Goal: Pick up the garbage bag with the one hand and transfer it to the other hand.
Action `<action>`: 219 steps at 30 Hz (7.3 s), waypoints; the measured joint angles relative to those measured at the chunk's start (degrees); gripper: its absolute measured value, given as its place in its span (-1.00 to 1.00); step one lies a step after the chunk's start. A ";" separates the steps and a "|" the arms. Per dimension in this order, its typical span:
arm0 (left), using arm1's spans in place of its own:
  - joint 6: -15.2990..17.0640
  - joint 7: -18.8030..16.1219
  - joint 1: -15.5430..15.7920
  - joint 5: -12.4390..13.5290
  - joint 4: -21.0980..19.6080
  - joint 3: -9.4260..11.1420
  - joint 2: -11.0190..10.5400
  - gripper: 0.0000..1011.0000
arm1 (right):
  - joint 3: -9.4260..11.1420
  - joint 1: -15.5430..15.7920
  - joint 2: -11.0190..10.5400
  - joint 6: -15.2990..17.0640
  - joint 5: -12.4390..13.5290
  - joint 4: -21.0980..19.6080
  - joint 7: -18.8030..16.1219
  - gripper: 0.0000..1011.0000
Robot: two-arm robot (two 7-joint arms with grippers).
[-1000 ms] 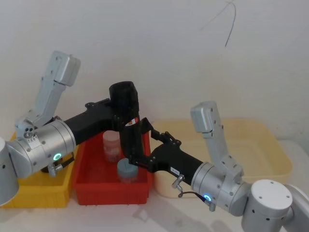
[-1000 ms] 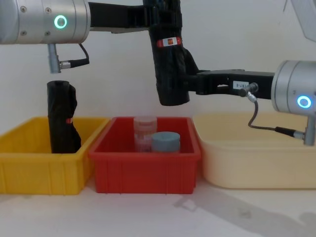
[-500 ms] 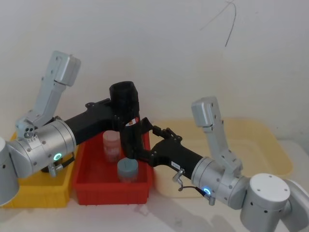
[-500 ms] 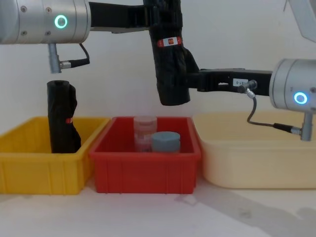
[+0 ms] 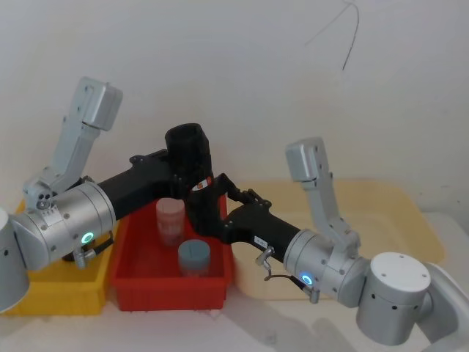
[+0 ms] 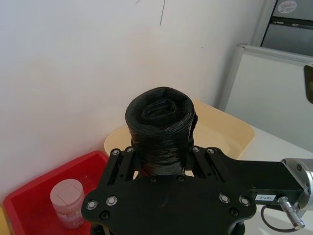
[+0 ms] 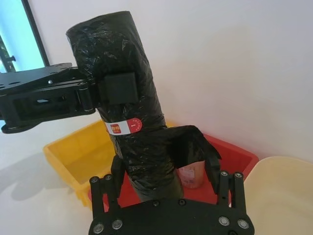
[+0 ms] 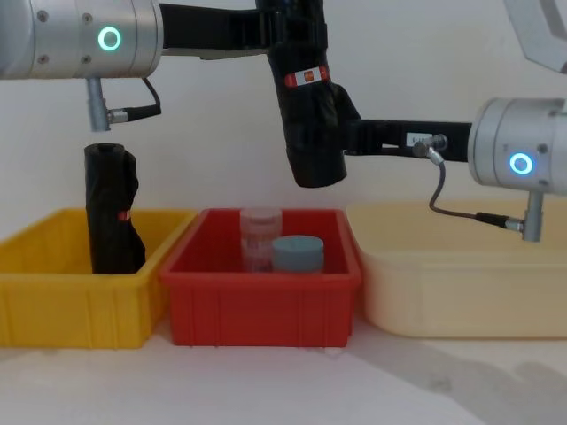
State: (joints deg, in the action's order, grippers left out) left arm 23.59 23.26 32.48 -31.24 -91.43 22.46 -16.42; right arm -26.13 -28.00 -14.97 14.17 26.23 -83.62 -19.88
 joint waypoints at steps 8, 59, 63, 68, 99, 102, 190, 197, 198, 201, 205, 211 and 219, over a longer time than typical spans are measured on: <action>0.00 0.03 0.00 0.00 0.00 0.00 -0.01 -0.14 | -0.61 -0.78 0.28 0.54 0.08 0.61 0.27 0.98; -0.02 0.03 0.00 0.01 0.00 0.00 -0.01 -0.14 | -5.82 -3.49 -2.07 -5.35 -10.29 0.28 0.36 0.02; -0.02 0.03 0.01 0.01 0.00 0.00 -0.01 -0.14 | -5.66 -3.41 -1.92 -5.35 -10.30 0.24 0.37 0.02; 0.00 0.03 0.00 0.00 0.00 0.01 0.00 0.10 | -5.18 -3.07 -1.47 -5.33 -10.14 0.14 0.88 0.02; 1.11 -2.18 -1.12 -1.43 -2.85 -1.98 -1.03 0.98 | 5.13 -1.39 6.04 -2.29 -6.25 4.40 13.99 0.02; 1.30 -3.01 -1.99 -1.65 -3.79 -2.76 -1.46 0.98 | 5.84 -1.32 5.98 -1.96 -6.24 4.73 14.59 0.02; 0.90 -11.07 -10.31 -1.40 -9.64 -8.28 -5.39 0.98 | -5.04 -7.66 0.66 15.46 -4.27 0.68 -4.35 0.98; 0.90 -11.07 -10.31 -1.41 -9.63 -8.29 -5.39 0.98 | -6.53 -8.84 0.79 16.52 -4.88 2.11 -4.33 0.98; 0.90 -11.07 -10.31 -1.40 -9.63 -8.28 -5.39 0.98 | -6.83 -9.08 0.81 16.77 -5.09 2.43 -4.33 0.98; 0.90 -11.07 -10.31 -1.41 -9.63 -8.29 -5.39 0.98 | -7.49 -9.59 0.84 17.20 -5.48 3.09 -4.40 0.98; 0.90 -11.07 -10.31 -1.41 -9.63 -8.28 -5.39 0.98 | -8.30 -10.16 0.82 17.75 -6.08 3.73 -4.61 0.98; 0.90 -11.07 -10.31 -1.41 -9.63 -8.28 -5.39 0.98 | -9.46 -10.90 0.80 18.40 -7.01 4.63 -5.20 0.98; 0.90 -11.07 -10.31 -1.41 -9.63 -8.28 -5.39 0.98 | -10.54 -11.99 1.39 18.64 -8.09 6.22 -5.67 0.98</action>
State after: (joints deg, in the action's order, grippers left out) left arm 24.49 12.19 22.18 -32.65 -101.06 14.18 -21.81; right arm -36.68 -39.99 -13.58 32.82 18.14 -77.40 -25.56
